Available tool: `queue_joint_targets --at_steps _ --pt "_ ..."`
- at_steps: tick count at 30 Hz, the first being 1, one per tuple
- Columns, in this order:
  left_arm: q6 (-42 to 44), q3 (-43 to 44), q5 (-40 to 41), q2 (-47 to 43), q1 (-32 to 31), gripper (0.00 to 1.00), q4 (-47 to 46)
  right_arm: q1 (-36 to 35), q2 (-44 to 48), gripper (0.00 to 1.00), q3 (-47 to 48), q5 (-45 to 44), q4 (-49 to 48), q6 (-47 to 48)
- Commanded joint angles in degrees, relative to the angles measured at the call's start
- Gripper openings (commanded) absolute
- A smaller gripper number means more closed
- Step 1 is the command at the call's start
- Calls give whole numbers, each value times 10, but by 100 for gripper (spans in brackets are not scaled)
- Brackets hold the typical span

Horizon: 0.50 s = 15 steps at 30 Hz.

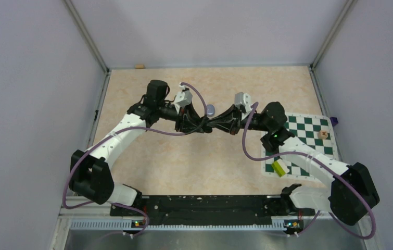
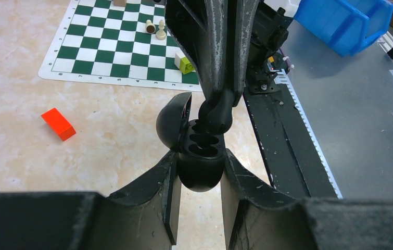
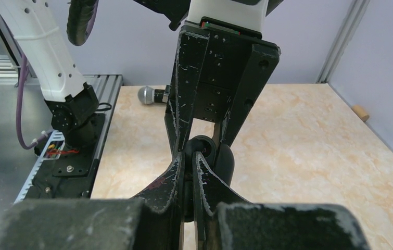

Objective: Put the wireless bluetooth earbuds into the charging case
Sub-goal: Insert the left earbud into the left side groove of the charging case.

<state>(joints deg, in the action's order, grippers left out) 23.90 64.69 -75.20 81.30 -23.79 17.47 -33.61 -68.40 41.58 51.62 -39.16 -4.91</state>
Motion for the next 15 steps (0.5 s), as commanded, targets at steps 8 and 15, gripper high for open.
queue_joint_targets --at_steps 8,15 --pt "2 -4 -23 2 -4 0 -21 -11 -8 5 -1 -9 -4 22" --pt "2 -4 -25 2 -4 0 -21 -17 -13 5 1 -13 2 28"
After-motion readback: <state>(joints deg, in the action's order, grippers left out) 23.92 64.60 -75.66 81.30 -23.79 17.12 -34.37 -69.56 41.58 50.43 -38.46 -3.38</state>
